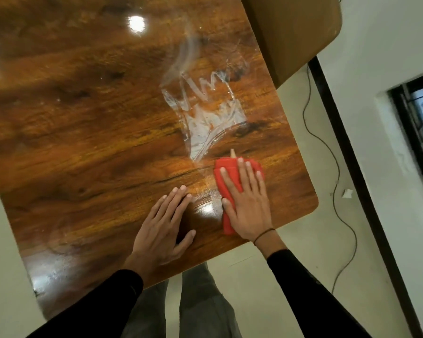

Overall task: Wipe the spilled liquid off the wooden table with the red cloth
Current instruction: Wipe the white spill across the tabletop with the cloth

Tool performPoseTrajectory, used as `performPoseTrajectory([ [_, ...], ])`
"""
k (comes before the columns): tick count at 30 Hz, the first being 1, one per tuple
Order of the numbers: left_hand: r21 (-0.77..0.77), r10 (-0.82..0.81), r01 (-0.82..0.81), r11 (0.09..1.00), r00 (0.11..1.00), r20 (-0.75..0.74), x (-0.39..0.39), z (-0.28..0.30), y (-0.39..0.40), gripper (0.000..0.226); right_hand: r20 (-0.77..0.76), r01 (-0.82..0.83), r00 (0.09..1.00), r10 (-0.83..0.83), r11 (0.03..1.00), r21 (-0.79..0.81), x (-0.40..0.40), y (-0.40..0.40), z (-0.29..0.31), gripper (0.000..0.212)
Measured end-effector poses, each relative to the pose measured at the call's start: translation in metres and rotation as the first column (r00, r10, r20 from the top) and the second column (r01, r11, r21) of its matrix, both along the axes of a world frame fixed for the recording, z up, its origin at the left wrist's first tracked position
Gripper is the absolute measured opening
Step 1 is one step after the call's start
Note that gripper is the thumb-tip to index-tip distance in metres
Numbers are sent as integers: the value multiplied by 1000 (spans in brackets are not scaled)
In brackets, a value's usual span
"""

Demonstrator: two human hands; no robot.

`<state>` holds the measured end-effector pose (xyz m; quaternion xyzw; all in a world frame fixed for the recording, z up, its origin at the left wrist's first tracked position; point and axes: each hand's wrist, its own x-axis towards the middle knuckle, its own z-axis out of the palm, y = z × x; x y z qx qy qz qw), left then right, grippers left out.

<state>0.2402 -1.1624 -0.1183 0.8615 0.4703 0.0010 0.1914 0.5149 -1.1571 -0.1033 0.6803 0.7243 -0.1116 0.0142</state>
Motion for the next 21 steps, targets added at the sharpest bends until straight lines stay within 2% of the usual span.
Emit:
performPoseTrajectory([
  [5, 24, -5, 4, 1000, 999, 36, -2, -1, 1, 87, 26, 302, 953, -302, 953, -9, 50, 34, 10, 77],
  [8, 38, 13, -14, 999, 999, 37, -1, 0, 0, 87, 31, 365, 931, -364, 931, -11, 57, 78, 11, 78],
  [11, 54, 69, -71, 996, 997, 44, -2, -1, 0, 89, 71, 261, 963, -261, 965, -2, 30, 104, 9, 80],
  [15, 75, 129, -131, 988, 991, 41, 0, -4, 1, 90, 46, -26, 999, 26, 1000, 5, -30, 98, 9, 81],
  [18, 69, 185, -187, 980, 982, 29, 1, -6, -1, 89, -13, -233, 972, 233, 972, 41, -64, 67, 2, 84],
  [21, 55, 253, -255, 965, 967, 40, 1, -6, -2, 89, -27, -360, 932, 362, 932, 43, -58, 33, -5, 81],
])
